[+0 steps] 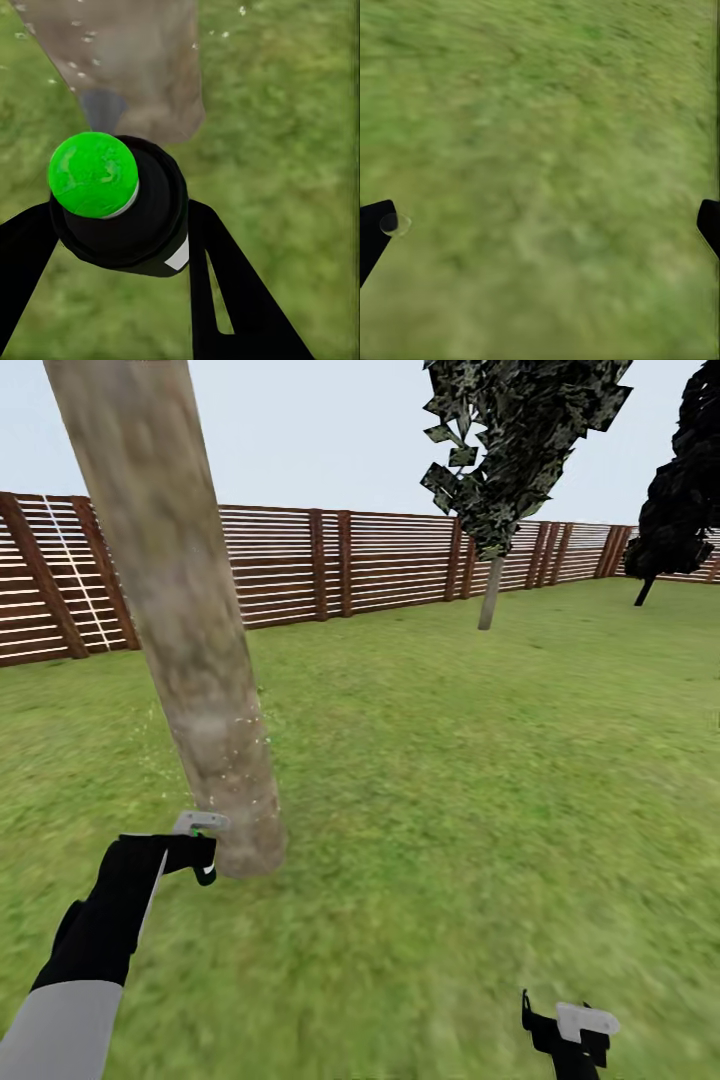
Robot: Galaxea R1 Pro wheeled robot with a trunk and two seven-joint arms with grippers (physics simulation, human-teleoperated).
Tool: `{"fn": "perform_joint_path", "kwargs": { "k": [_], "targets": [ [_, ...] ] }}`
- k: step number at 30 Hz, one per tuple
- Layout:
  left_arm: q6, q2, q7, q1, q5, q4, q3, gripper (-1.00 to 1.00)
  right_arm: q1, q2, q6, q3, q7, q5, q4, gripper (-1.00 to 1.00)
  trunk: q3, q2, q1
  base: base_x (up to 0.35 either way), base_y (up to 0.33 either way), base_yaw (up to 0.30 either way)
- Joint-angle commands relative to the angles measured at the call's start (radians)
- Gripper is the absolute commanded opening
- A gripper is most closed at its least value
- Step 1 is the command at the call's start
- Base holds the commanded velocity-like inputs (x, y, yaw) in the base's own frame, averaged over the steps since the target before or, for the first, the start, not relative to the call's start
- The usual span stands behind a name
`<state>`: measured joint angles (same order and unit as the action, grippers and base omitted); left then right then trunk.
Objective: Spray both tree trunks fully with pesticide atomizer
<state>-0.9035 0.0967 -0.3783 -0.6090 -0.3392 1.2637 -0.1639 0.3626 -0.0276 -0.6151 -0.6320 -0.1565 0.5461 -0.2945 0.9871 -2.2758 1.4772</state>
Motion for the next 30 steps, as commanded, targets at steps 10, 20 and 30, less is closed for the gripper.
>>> {"fn": "perform_joint_path", "kwargs": {
  "k": [10, 20, 30],
  "targets": [
    [-0.072, 0.010, 0.002, -0.024, -0.009, 0.032, -0.003, -1.00, 0.000, 0.000, 0.000, 0.000, 0.000, 0.000, 0.000, 1.00, 0.000, 0.000, 0.000, -0.151, -0.140, 0.196],
    [-0.096, 0.020, -0.009, -0.133, -0.149, 0.022, 0.000, -1.00, 0.000, 0.000, 0.000, 0.000, 0.000, 0.000, 0.000, 1.00, 0.000, 0.000, 0.000, 0.118, 0.028, 0.005],
    [-0.092, 0.015, -0.016, -0.100, -0.144, 0.019, -0.003, -1.00, 0.000, 0.000, 0.000, 0.000, 0.000, 0.000, 0.000, 1.00, 0.000, 0.000, 0.000, 0.154, 0.109, 0.177]
  ]
}}
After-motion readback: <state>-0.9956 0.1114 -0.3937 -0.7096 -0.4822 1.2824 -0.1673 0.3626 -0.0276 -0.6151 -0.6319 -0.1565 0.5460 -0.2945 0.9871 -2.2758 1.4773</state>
